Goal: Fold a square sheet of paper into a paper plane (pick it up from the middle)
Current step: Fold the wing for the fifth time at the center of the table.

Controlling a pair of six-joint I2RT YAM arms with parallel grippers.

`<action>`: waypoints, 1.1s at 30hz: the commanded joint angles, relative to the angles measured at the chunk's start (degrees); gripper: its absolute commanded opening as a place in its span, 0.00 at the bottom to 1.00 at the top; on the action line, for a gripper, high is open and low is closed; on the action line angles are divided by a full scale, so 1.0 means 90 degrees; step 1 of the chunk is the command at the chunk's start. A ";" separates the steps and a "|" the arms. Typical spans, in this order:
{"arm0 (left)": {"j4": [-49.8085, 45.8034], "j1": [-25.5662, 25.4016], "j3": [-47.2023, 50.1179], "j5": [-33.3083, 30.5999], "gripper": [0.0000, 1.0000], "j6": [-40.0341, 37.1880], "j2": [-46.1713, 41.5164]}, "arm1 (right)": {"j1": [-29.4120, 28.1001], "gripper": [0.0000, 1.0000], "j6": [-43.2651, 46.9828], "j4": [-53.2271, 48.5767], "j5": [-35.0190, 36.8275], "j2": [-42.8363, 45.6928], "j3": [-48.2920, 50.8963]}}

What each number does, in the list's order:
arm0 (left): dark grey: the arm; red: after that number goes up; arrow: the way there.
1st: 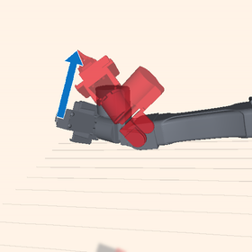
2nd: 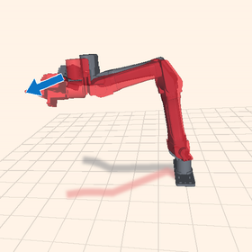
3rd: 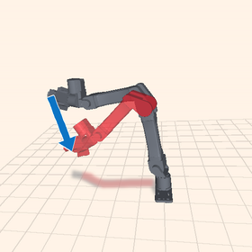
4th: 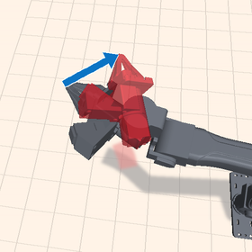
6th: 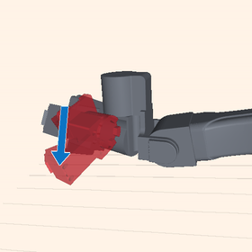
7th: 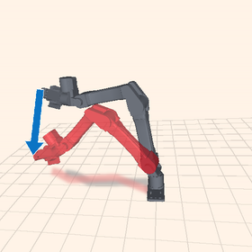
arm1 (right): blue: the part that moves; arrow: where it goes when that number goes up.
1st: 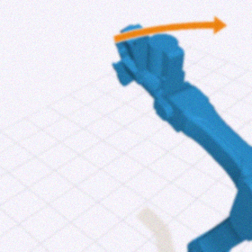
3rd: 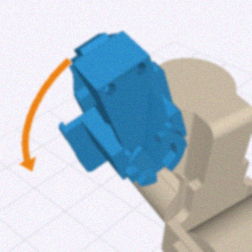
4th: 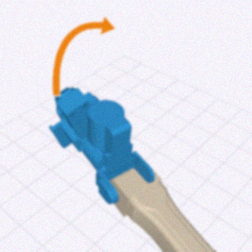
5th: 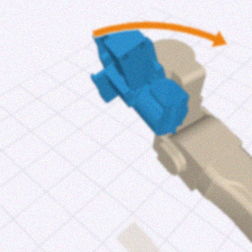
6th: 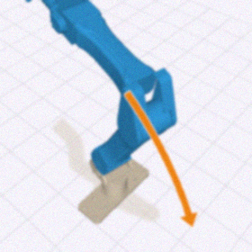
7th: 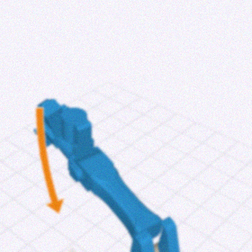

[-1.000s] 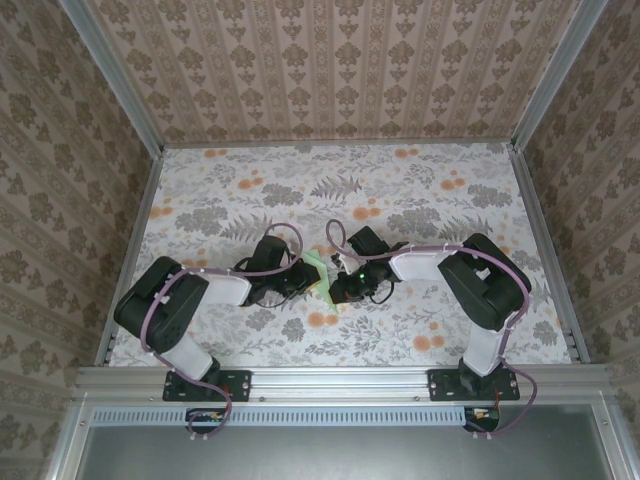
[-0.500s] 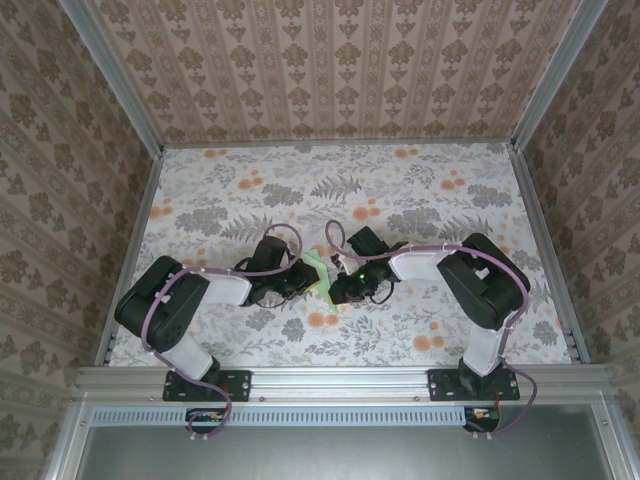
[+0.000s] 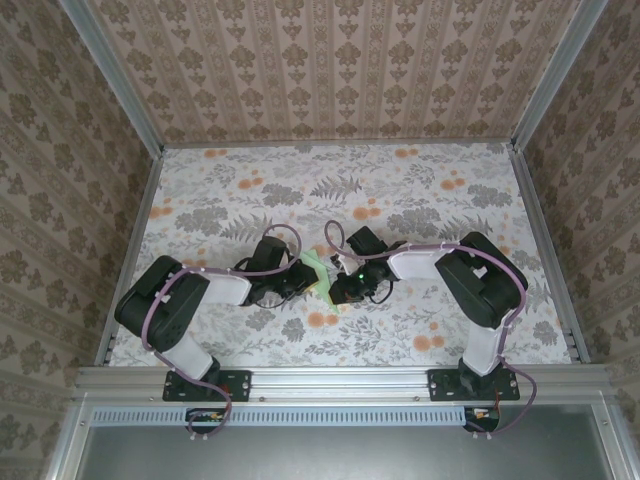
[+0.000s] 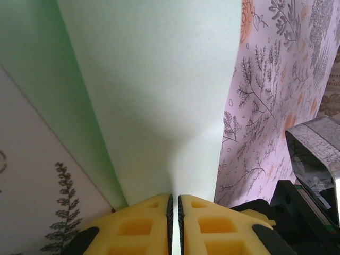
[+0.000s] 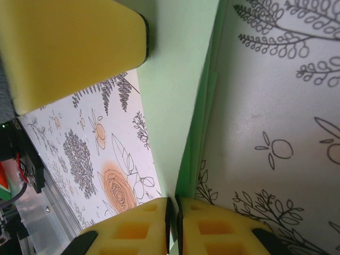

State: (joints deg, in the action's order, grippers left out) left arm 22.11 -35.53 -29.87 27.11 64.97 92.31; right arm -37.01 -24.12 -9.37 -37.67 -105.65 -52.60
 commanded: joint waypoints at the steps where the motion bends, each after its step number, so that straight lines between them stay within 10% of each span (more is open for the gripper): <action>1: -0.0206 0.0041 0.0037 -0.0132 0.14 0.0106 0.0123 | -0.0043 0.14 0.0116 -0.0276 0.0131 -0.0204 -0.0091; 14: -0.0501 0.0061 0.0038 -0.0226 0.12 0.0086 0.0198 | -0.0077 0.10 0.0240 -0.0545 0.0325 -0.0399 -0.0088; 25: -0.0670 0.0061 -0.0100 -0.0174 0.11 -0.0051 0.0347 | -0.0119 0.31 -0.0198 -0.0847 0.0947 0.1418 -0.0069; 33: -0.0658 0.0051 -0.0148 -0.0129 0.10 -0.0104 0.0376 | -0.0566 0.17 -0.0595 -0.0620 0.1187 0.1145 -0.0390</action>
State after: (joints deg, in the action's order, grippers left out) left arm 19.75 -35.16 -30.92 27.07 64.90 93.54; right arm -40.95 -27.24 -14.39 -28.69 -92.47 -54.39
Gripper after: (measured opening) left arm 0.101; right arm 0.186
